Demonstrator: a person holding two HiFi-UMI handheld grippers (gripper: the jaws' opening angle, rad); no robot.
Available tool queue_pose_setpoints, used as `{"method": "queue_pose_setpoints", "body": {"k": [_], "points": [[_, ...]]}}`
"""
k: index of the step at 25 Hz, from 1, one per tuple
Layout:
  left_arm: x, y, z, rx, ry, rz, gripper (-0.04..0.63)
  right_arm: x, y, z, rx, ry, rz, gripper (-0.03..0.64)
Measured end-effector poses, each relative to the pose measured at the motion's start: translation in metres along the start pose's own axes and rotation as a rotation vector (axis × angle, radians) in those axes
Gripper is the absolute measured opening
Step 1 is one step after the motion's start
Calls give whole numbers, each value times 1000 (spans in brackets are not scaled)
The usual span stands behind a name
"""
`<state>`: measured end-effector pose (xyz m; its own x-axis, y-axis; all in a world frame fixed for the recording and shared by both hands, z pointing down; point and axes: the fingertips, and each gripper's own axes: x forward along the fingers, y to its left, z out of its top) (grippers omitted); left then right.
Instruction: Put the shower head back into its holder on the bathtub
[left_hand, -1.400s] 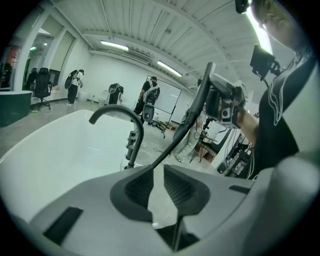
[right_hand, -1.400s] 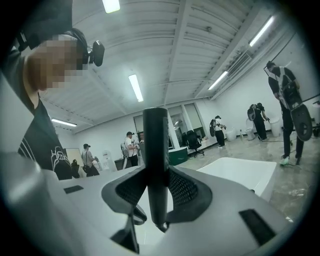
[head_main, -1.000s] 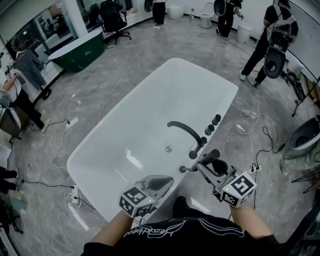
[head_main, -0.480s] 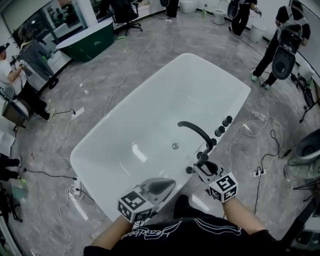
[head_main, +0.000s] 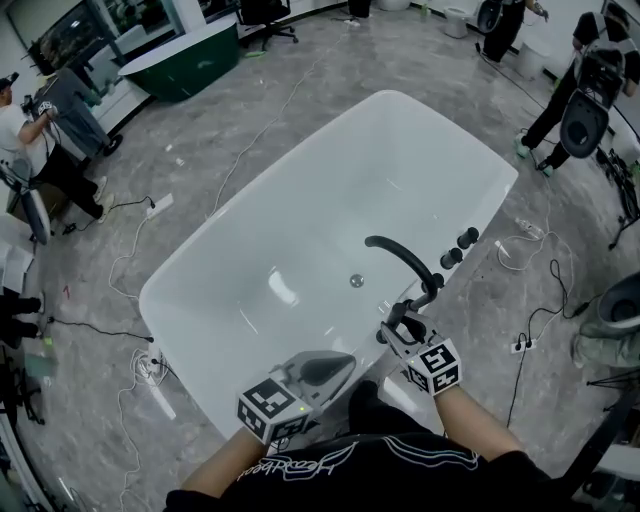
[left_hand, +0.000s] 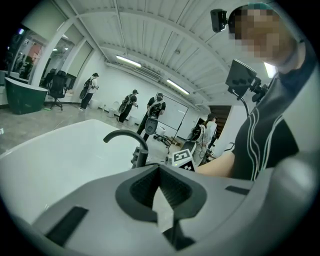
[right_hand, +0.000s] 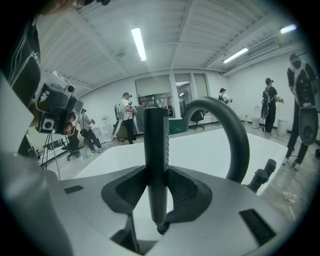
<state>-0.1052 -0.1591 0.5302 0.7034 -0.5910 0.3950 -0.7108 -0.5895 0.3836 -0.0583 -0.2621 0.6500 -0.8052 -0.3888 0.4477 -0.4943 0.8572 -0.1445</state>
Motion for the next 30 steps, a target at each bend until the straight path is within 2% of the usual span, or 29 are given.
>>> {"method": "queue_pose_setpoints", "body": {"k": [8, 14, 18, 25, 30], "points": [[-3, 15, -8, -15, 37, 11, 5, 29, -9, -52, 35, 92, -36, 135], [-2, 18, -11, -29, 38, 19, 5, 30, -10, -84, 5, 178, -38, 135], [-5, 21, -13, -58, 36, 30, 5, 31, -6, -86, -25, 193, -31, 135], [-16, 19, -17, -60, 47, 24, 5, 32, 7, -89, -86, 243, -20, 135], [-22, 5, -17, -44, 53, 8, 5, 14, 5, -81, -79, 228, -59, 144]]}}
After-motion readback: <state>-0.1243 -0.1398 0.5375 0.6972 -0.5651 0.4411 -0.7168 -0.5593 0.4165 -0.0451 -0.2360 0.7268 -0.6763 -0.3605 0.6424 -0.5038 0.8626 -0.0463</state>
